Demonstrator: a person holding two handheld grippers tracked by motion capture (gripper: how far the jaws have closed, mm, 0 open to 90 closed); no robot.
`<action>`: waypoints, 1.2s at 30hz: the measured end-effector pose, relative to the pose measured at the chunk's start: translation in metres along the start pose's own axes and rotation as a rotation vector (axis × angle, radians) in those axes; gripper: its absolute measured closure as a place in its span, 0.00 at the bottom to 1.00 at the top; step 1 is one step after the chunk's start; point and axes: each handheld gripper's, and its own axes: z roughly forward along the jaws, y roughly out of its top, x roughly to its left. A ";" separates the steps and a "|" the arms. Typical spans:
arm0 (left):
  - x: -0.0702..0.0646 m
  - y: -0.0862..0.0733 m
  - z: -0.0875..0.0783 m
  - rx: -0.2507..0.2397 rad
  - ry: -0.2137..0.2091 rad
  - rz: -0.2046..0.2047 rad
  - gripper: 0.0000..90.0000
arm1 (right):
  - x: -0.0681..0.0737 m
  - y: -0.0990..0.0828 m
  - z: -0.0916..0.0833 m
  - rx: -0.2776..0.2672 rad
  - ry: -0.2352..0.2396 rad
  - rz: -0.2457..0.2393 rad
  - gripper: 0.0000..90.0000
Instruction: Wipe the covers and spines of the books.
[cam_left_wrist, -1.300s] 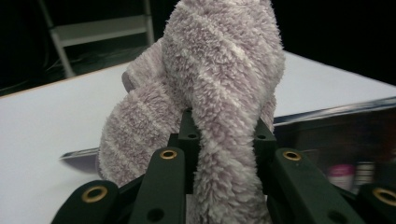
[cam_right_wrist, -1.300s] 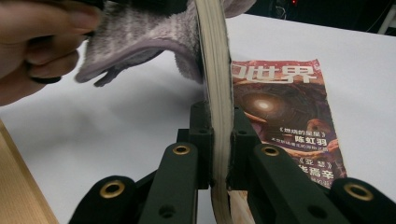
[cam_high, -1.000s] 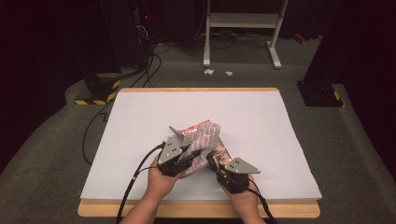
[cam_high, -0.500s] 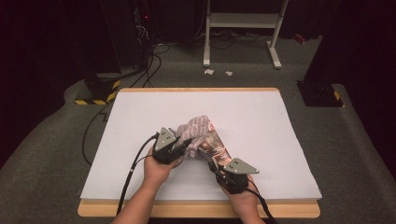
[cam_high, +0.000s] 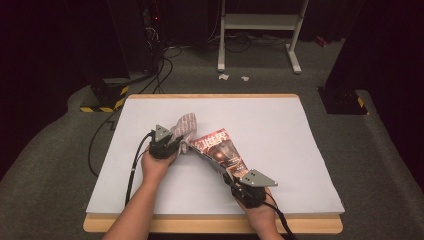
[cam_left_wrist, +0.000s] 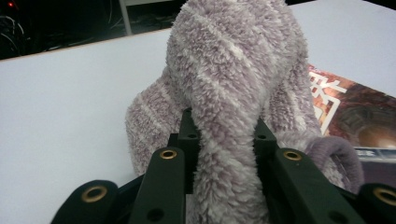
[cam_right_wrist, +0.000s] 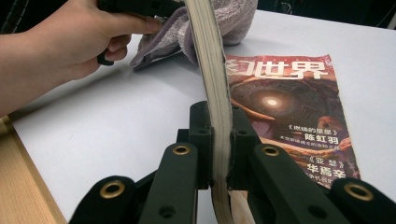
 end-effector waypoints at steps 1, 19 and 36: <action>-0.001 0.000 0.000 -0.002 -0.002 0.003 0.81 | 0.000 0.000 0.000 0.000 0.000 0.000 0.93; -0.099 0.021 -0.059 -0.135 -0.240 0.118 0.82 | 0.002 0.000 0.000 -0.006 -0.008 -0.002 0.93; -0.148 0.032 -0.082 -0.176 -0.305 0.182 0.81 | 0.001 -0.001 0.000 -0.011 -0.009 0.001 0.93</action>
